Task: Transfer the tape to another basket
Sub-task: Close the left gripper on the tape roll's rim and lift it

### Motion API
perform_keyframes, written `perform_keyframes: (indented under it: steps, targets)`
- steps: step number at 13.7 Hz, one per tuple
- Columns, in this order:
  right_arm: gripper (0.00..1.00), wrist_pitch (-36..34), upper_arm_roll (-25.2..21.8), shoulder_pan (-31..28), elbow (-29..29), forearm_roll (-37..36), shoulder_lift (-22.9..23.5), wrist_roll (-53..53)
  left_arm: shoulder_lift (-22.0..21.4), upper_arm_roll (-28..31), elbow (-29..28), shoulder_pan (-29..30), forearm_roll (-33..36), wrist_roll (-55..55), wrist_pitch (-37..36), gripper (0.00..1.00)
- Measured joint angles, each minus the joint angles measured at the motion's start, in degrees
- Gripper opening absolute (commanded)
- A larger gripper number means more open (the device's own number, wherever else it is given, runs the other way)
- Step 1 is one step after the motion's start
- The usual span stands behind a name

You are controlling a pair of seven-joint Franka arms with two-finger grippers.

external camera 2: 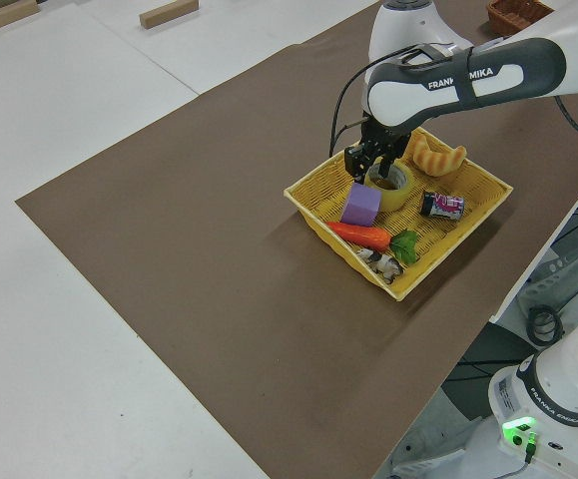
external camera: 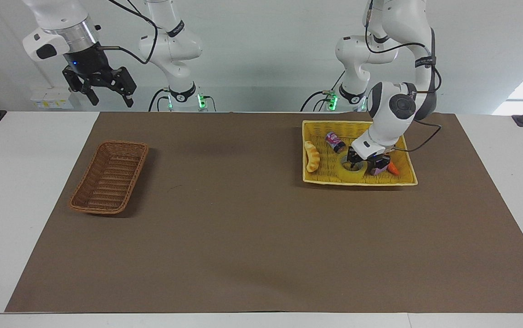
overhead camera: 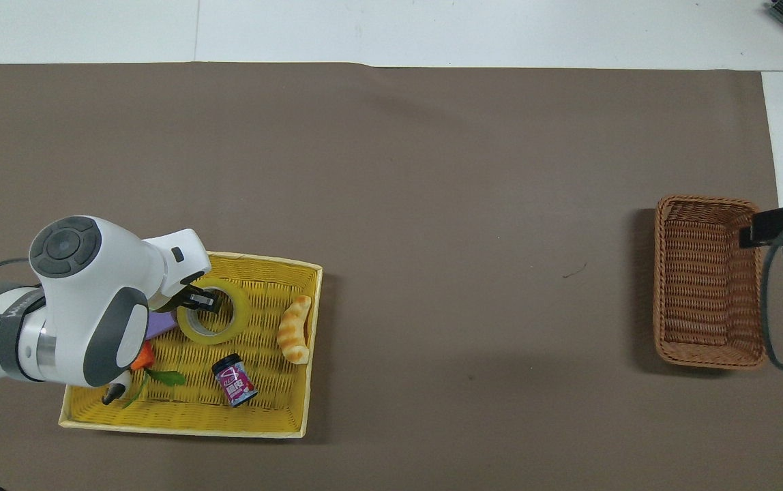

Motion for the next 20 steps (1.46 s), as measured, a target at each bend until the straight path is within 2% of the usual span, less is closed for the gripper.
perform_keyframes:
  steps: [5,6,8,15,20]
  targets:
    - [1.0,0.0,-0.1,-0.15,0.0,0.0,-0.09,0.0,0.0,0.08,-1.42,0.01,0.0,0.11,1.27,0.65]
    - [1.0,0.0,-0.1,-0.14,0.0,0.0,-0.09,0.0,0.0,0.09,-1.64,0.01,0.01,0.11,1.47,0.56]
    - [1.0,0.0,-0.1,-0.15,0.0,0.0,-0.1,0.0,0.0,0.15,-2.33,0.18,0.01,0.12,2.33,0.0]
    - [1.0,-1.23,-0.14,-0.15,0.0,0.0,-0.31,0.0,-0.16,0.41,-1.81,1.57,0.23,0.34,1.97,0.0]
    - [1.0,-1.23,-0.52,-0.35,0.0,0.0,-0.33,0.0,-0.74,0.86,5.56,1.59,0.23,0.26,-8.68,0.0]
